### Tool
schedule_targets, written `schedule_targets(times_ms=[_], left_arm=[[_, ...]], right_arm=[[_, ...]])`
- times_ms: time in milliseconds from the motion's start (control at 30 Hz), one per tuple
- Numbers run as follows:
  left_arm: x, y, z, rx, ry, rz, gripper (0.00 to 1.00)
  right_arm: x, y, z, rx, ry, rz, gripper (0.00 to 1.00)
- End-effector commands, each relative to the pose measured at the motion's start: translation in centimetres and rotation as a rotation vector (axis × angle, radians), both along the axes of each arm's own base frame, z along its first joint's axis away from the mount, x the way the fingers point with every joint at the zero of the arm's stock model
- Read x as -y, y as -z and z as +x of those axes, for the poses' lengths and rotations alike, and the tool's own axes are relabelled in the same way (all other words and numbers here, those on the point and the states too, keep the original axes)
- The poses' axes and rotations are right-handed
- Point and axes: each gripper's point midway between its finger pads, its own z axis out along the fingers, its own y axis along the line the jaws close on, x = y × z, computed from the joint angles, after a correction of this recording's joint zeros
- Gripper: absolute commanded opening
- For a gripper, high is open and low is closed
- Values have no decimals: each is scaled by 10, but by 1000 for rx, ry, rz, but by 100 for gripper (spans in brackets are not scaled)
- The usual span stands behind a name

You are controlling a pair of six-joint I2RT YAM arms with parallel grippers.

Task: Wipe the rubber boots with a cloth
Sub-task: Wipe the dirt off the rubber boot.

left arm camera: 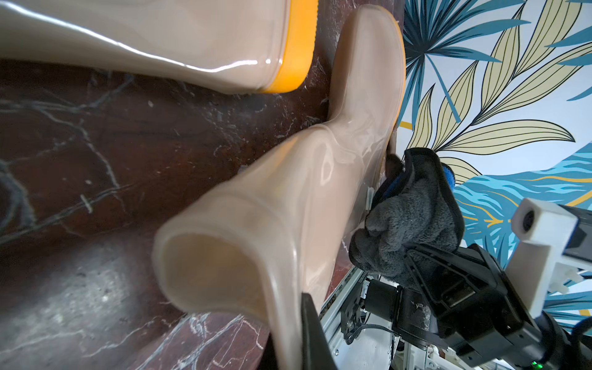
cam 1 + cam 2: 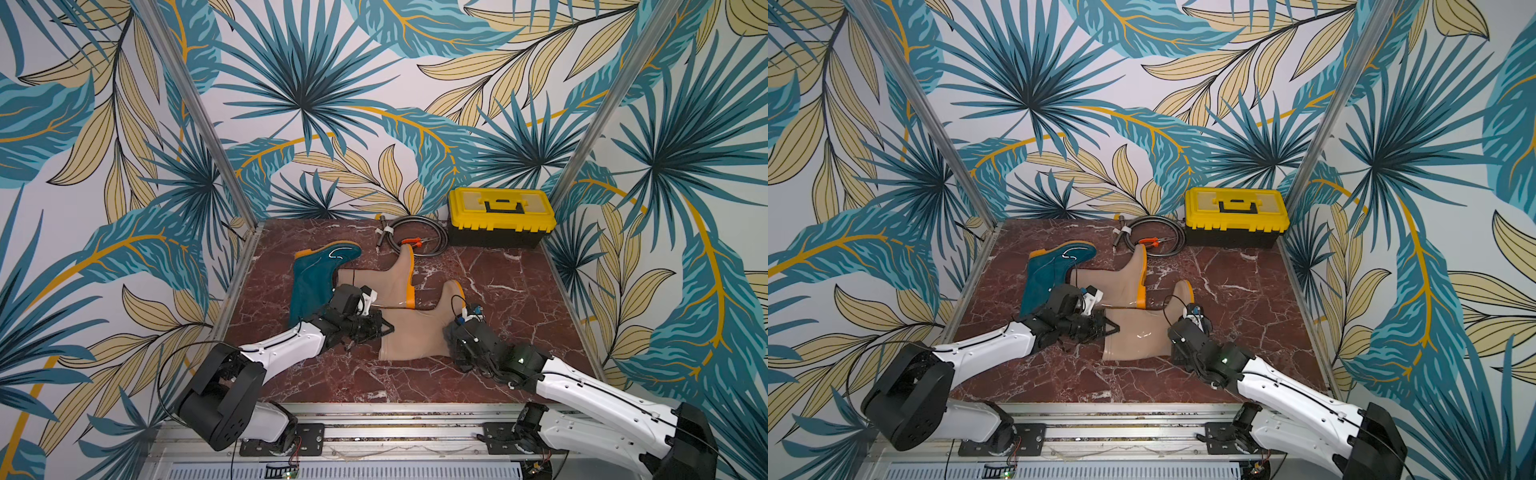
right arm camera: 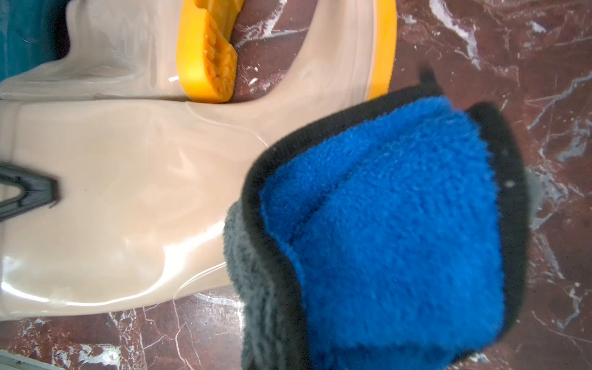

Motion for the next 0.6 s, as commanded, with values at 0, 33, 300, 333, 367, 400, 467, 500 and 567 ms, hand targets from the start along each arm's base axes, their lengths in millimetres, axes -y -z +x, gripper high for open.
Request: schedule_targets(times_ms=[0, 33, 300, 333, 367, 400, 467, 500, 567], left_arm=[[6, -21, 7, 47, 9, -49, 0], [5, -21, 7, 47, 5, -47, 0], [5, -16, 7, 25, -4, -41, 0], [5, -16, 6, 26, -5, -42, 0], [5, -16, 6, 26, -4, -43, 0], [5, -18, 5, 30, -3, -45, 0], [4, -18, 5, 31, 0, -47, 0], [4, -18, 4, 33, 4, -46, 0], [3, -13, 4, 25, 8, -40, 0]], right_arm=[[-34, 3, 2, -4, -145, -69, 0], [-52, 2, 1, -2, -211, -99, 0], [-196, 8, -44, 24, -628, -109, 0], [-198, 13, -44, 7, -626, -138, 0], [-194, 19, -42, -9, -602, -173, 0], [-183, 24, -38, -16, -559, -230, 0], [-151, 33, -29, -28, -459, -338, 0], [-125, 38, -24, -52, -381, -390, 0], [-68, 50, -17, -132, -194, -444, 0]])
